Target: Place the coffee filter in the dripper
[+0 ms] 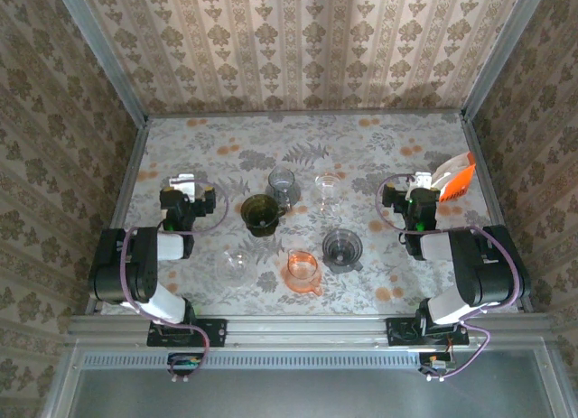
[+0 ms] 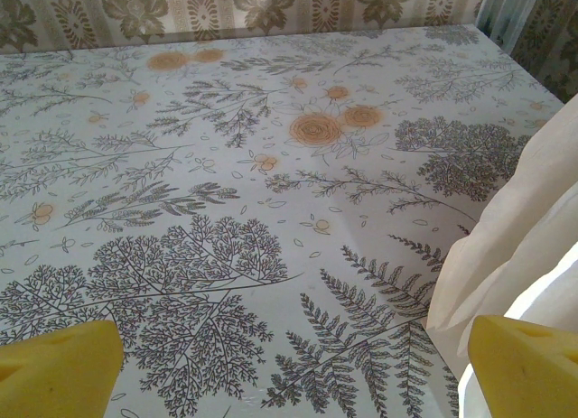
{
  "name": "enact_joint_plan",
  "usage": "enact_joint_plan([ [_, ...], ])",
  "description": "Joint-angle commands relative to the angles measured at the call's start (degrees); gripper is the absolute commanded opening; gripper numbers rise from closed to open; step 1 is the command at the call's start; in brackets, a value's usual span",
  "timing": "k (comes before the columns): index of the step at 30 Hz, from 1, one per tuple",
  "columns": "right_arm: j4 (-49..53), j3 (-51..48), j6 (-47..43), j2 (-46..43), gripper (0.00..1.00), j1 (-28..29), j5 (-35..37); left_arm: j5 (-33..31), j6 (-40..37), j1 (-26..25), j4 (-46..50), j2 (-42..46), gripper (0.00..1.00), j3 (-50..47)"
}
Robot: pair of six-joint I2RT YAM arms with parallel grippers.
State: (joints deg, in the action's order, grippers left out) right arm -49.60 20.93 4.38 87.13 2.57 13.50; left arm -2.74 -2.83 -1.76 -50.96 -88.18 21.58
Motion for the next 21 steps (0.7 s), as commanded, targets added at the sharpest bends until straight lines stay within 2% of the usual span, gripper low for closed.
enact_joint_plan([
  [1, -1.6, 1.3, -0.9, 0.6, 1.00, 0.4, 1.2, 1.1, -0.8, 0.5, 0.0, -0.5, 1.00, 1.4],
  [13, -1.4, 1.5, -0.8, 0.7, 1.00, 0.4, 1.1, 1.3, -0.7, 0.7, 0.3, -0.5, 1.00, 1.6],
  [16, -0.8, 1.7, -0.3, 0.5, 1.00, -0.7, -1.0, 1.4, -0.7, 0.8, 0.2, -0.4, 1.00, 1.5],
  [18, -0.7, 1.7, -0.5, 0.2, 1.00, -0.8, -1.6, -0.8, -0.5, 0.4, 0.1, 0.4, 1.00, 1.1],
  [21, 6.8, 4.7, -0.9, -2.5, 1.00, -0.6, -1.9, -8.0, -1.7, -2.5, 5.5, 6.5, 1.00, 1.6],
])
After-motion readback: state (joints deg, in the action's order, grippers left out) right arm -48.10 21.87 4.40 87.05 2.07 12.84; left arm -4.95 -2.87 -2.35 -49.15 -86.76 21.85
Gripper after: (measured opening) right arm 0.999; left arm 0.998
